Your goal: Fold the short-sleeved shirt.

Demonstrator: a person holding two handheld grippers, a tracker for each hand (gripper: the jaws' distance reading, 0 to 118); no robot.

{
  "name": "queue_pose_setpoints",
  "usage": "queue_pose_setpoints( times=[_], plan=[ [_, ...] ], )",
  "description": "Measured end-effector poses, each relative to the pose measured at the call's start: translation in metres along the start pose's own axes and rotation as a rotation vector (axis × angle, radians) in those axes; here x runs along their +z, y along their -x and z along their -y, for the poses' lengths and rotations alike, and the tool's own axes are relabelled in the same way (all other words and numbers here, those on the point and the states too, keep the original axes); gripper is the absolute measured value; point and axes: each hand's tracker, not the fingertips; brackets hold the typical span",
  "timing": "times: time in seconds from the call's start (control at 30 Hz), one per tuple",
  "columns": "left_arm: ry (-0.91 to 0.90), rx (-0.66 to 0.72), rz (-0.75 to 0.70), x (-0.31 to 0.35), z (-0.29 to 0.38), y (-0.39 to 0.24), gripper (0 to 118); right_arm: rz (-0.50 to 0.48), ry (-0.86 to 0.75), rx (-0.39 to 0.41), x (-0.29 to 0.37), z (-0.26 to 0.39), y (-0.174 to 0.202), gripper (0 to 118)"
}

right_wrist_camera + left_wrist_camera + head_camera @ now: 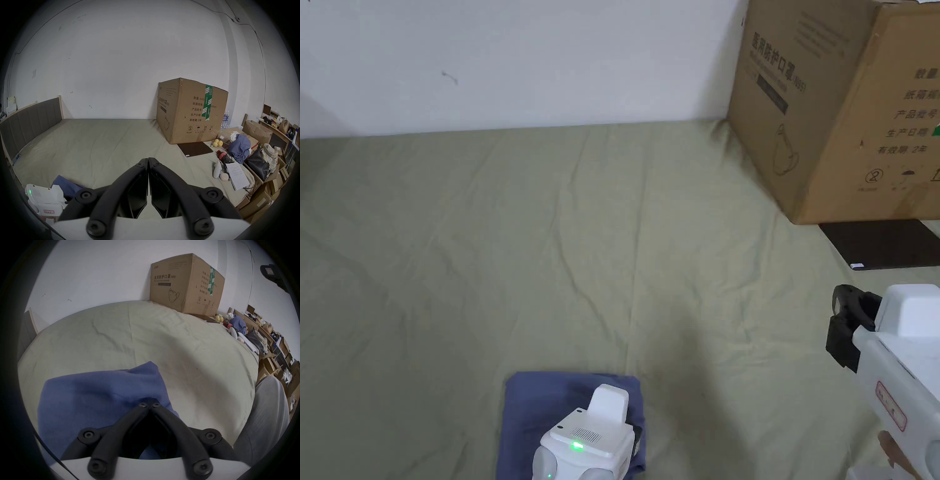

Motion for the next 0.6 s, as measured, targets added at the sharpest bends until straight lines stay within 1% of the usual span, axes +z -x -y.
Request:
queue_pose_setpoints(
  times=[0.1,0.3,0.5,0.53,0.57,0.6],
  plan=[
    [0.008,-0.016,-0.009,-0.009,0.004,0.002,0,0.008,0.011,-0.003,-0.002,0.003,-0.003,0],
    [-0.016,-0.025,-0.014,0.005,0.003,0.001,0,0.008,0.018,-0.010,-0.001,0.004,-0.002,0],
    [-0.255,0.042,0.022,0.071,-0.039,0.013,0,-0.025,-0.033,-0.008,0.007,-0.011,0.011,0],
    [-0.287,0.041,0.009,0.083,-0.046,0.016,0,-0.033,-0.044,-0.011,0.008,-0.014,0.015,0],
    [-0.318,0.044,-0.008,0.077,-0.040,0.028,0,-0.041,-0.060,-0.013,0.010,-0.017,0.018,0],
    [-0.367,0.049,-0.006,0.093,-0.049,0.035,0,-0.049,-0.077,-0.014,0.012,-0.021,0.024,0]
  ],
)
